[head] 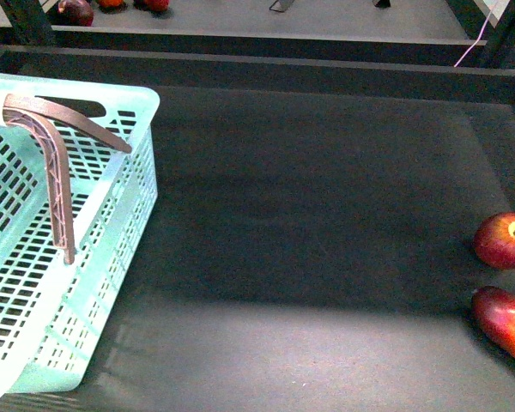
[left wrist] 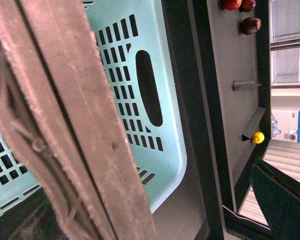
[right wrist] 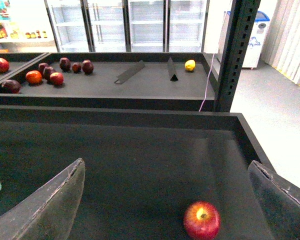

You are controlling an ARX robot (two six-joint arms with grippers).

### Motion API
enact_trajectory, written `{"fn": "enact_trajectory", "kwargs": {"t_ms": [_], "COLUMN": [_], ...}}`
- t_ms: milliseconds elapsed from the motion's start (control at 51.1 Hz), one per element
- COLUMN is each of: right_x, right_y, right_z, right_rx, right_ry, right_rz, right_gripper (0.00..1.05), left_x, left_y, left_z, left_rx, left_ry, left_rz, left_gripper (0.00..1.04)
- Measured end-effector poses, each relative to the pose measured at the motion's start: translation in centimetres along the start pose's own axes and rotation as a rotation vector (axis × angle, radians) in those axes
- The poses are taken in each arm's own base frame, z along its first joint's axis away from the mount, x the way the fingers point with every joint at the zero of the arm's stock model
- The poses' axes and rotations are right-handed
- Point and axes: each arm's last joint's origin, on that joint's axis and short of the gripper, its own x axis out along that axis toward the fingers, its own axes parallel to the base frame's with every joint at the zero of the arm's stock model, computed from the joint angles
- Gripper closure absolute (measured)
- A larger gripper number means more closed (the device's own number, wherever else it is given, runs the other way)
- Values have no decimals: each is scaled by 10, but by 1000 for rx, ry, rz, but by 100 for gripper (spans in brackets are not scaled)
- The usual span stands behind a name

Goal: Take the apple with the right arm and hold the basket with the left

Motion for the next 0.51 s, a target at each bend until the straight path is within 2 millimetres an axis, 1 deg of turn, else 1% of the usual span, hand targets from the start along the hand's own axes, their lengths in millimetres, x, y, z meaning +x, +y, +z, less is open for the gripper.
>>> {"fn": "enact_trajectory", "kwargs": {"t_ms": [274, 509], "right_x": [0, 0], "right_y": [0, 0], "right_z": [0, 0], "right_rx": [0, 0], "right_ry": [0, 0], "right_rz": [0, 0], "right_gripper": [9, 9], "left_x": [16, 24], "left_y": [-1, -2], "left_z": [3, 5], "left_rx": [-6, -8], "left_ry": [0, 1], "left_rz": [30, 53], "left_gripper": [7, 7]}}
